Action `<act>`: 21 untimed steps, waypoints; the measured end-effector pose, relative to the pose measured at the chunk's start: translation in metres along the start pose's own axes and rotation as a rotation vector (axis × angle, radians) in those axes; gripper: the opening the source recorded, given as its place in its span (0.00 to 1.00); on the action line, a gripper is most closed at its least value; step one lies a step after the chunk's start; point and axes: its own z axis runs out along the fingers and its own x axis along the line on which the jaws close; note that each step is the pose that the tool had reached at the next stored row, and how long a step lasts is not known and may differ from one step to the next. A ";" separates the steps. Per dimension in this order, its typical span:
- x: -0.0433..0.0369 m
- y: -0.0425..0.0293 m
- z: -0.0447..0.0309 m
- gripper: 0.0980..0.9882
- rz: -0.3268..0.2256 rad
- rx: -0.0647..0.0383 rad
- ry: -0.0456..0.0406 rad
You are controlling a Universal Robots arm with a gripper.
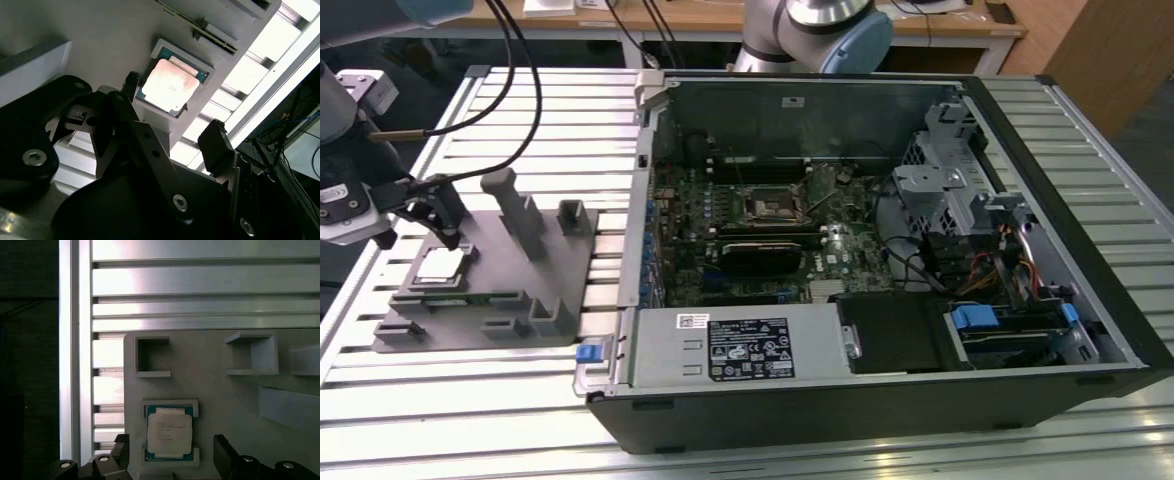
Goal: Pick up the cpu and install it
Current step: 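Pick up the cpu and move it towards the insertion slot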
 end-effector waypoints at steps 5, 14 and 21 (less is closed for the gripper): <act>-0.0005 -0.0002 0.0031 0.74 0.000 0.000 0.0006; -0.0011 -0.0008 0.0132 0.74 0.001 0.000 0.0010; -0.0019 -0.0019 0.0202 0.74 0.002 0.000 0.0188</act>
